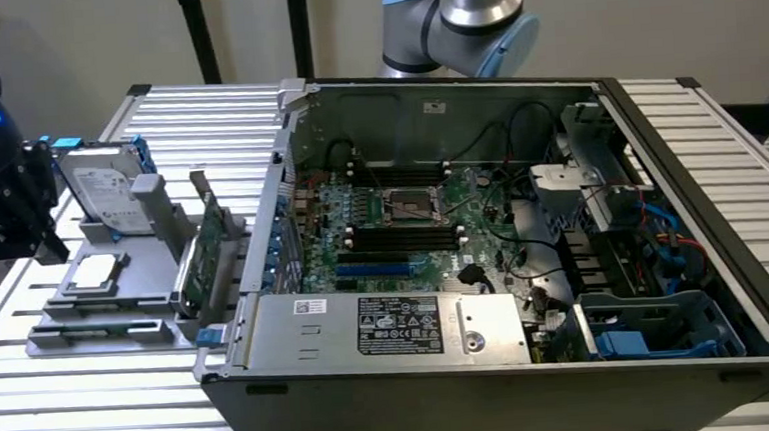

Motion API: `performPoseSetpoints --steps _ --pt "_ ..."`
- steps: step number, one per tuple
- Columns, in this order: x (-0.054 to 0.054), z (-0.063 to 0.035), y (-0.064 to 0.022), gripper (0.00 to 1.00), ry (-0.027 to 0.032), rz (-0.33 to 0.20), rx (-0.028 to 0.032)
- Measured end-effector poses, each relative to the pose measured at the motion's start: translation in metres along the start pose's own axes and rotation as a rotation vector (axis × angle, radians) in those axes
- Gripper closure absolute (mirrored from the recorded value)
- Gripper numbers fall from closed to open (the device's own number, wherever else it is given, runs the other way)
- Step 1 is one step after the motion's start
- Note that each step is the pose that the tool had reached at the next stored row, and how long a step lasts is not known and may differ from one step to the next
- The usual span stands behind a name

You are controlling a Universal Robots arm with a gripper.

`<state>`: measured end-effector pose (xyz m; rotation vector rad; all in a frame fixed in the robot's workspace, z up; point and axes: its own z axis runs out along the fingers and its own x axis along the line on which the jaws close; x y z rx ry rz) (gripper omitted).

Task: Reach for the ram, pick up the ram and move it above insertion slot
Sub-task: 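Pick up the ram and move it above insertion slot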

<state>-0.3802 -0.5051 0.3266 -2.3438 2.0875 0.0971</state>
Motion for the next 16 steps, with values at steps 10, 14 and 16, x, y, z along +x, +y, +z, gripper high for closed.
performPoseSetpoints --steps 10,14,16 --pt "-0.0019 0.0001 0.0044 0.7 -0.002 -0.005 0.0064" --pt "-0.0017 0.0036 0.0044 0.58 -0.0019 -0.005 0.0076" --pt "-0.0015 0.0072 0.0045 0.58 -0.0019 -0.004 0.0078"
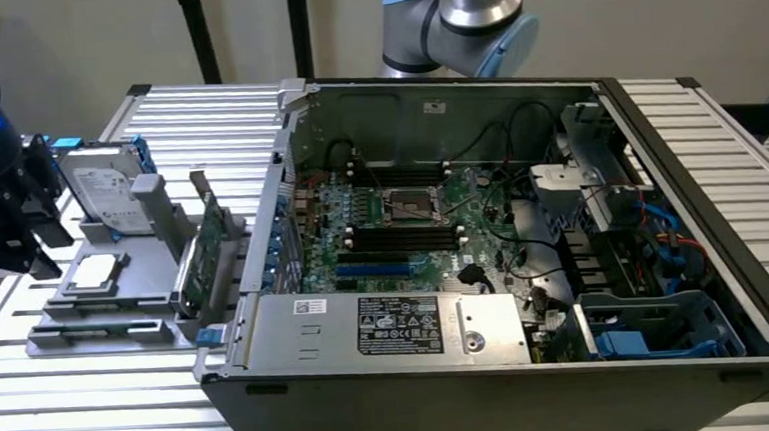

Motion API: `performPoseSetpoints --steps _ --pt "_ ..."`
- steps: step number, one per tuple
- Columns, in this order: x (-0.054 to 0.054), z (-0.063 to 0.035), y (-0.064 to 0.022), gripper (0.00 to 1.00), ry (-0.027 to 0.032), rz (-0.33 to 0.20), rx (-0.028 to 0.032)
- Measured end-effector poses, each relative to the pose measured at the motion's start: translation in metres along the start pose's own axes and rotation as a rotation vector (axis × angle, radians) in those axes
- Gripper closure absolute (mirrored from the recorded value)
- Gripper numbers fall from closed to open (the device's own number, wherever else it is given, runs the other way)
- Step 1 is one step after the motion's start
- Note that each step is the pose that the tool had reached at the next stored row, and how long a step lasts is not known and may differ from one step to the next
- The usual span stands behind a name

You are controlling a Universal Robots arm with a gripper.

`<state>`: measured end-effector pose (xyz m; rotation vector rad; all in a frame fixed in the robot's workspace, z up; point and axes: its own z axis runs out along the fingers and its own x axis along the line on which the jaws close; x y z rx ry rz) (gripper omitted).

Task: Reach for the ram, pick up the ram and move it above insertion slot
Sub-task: 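Pick up the ram and move it above insertion slot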

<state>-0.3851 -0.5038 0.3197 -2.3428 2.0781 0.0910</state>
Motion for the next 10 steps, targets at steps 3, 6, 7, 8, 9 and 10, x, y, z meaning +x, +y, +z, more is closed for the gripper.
performPoseSetpoints --steps 3,6,7,8,9,10 --pt "0.0 0.0055 0.0007 0.58 0.0 0.002 0.0" --pt "0.0 0.011 0.0016 0.58 -0.0001 0.004 0.0002" --pt "0.0 0.0128 0.0018 0.58 -0.0001 0.004 0.0002" --pt "0.0 0.0147 0.002 0.58 -0.0002 0.004 0.0003" --pt "0.0 0.0165 0.0022 0.58 -0.0002 0.004 0.0003" --pt "0.001 0.0183 0.0022 0.58 -0.0002 0.004 0.0003"
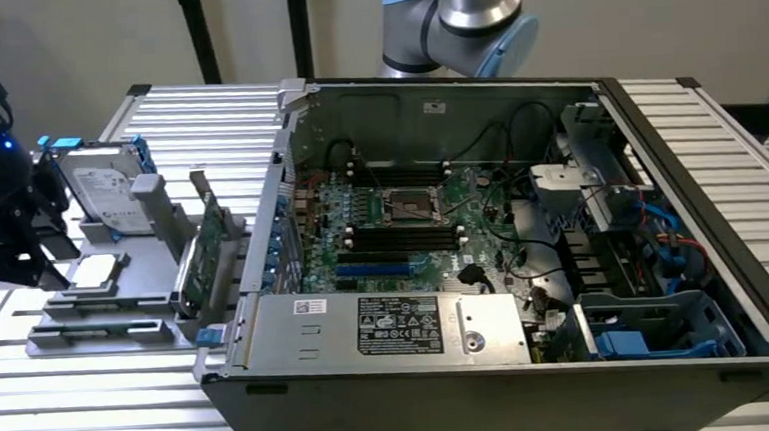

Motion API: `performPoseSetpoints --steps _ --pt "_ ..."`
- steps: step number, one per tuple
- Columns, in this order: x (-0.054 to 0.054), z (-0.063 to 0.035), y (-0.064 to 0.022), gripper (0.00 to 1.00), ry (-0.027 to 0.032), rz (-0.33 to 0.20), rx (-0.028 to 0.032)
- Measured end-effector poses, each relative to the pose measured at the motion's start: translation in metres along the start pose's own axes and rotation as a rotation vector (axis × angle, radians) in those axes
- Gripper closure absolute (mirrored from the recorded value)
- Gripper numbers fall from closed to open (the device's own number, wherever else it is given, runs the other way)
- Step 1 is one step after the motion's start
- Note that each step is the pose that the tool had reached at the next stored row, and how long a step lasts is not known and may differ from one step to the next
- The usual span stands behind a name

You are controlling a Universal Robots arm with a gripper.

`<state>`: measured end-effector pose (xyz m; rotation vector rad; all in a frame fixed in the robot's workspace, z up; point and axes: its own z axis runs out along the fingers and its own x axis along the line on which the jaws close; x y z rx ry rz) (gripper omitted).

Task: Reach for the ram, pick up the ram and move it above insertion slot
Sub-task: 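Pick up the ram and move it above insertion slot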

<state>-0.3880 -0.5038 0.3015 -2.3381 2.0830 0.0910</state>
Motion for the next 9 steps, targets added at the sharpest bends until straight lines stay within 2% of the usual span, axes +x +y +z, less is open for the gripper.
performPoseSetpoints --steps 9 --pt "0.001 0.0164 0.0004 0.58 0.0001 0.0 -0.0001"
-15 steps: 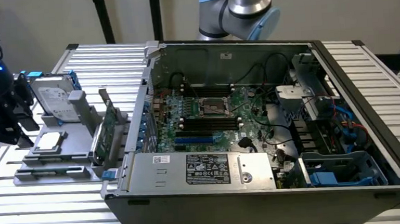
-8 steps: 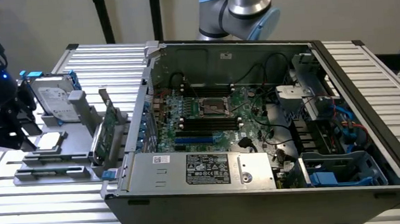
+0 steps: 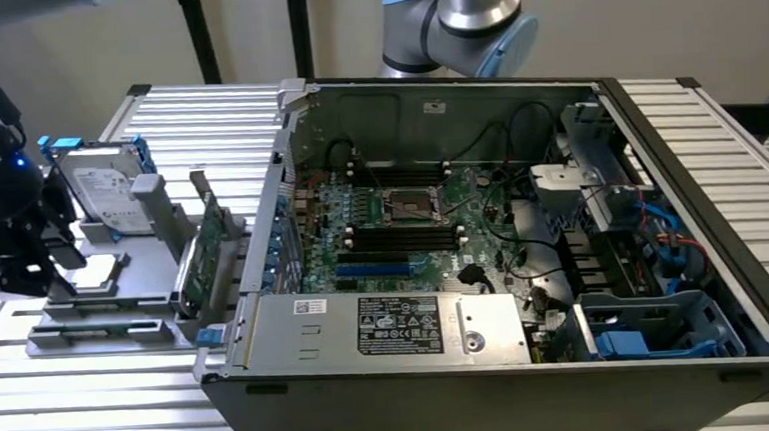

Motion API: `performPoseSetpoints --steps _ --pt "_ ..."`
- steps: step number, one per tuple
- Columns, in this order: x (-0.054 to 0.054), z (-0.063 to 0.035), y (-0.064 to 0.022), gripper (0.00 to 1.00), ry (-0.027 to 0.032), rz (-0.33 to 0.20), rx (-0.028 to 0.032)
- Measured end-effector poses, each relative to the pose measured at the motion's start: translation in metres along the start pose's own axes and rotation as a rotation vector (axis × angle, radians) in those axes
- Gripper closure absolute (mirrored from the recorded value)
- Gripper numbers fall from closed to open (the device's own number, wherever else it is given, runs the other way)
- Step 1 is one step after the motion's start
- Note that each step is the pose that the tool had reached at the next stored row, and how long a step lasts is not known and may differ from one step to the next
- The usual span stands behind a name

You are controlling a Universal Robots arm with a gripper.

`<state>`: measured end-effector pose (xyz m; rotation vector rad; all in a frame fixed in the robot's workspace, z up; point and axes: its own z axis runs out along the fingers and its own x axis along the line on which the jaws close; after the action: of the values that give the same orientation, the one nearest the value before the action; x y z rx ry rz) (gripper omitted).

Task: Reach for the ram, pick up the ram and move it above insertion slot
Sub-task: 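Pick up the ram and move it above insertion slot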

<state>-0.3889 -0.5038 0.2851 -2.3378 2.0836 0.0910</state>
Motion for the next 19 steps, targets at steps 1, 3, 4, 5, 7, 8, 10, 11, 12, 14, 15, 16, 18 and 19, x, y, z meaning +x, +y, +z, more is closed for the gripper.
performPoseSetpoints --steps 1,3,4,5,7,8,10,11,12,14,15,16,18,19 --pt "0.0 0.0018 0.0 0.58 0.0 0.0 0.0" --pt "0.0 0.0054 0.0001 0.58 0.0 0.0 0.0001" --pt "0.0 0.0072 0.0002 0.58 0.0 0.0 0.0001" --pt "0.0 0.0091 0.0002 0.58 0.0 0.0 0.0001" --pt "0.001 0.0128 0.0004 0.58 -0.0001 0.0 0.0001" --pt "0.001 0.0146 0.0005 0.58 0.0 0.0 0.0" --pt "0.001 0.0182 0.0008 0.58 -0.0001 0.001 0.0001" --pt "0.001 0.0201 0.001 0.58 -0.0001 0.001 0.0002" --pt "0.001 0.0218 0.0013 0.58 -0.0001 0.002 0.0001" --pt "0.001 0.0254 0.0019 0.58 -0.0001 0.003 0.0001" --pt "0.001 0.0273 0.0021 0.58 -0.0001 0.003 0.0002" --pt "0.001 0.0291 0.0024 0.58 -0.0002 0.004 0.0002" --pt "0.001 0.0328 0.0028 0.58 -0.0002 0.005 0.0002" --pt "0.001 0.0346 0.003 0.58 -0.0002 0.005 0.0003"
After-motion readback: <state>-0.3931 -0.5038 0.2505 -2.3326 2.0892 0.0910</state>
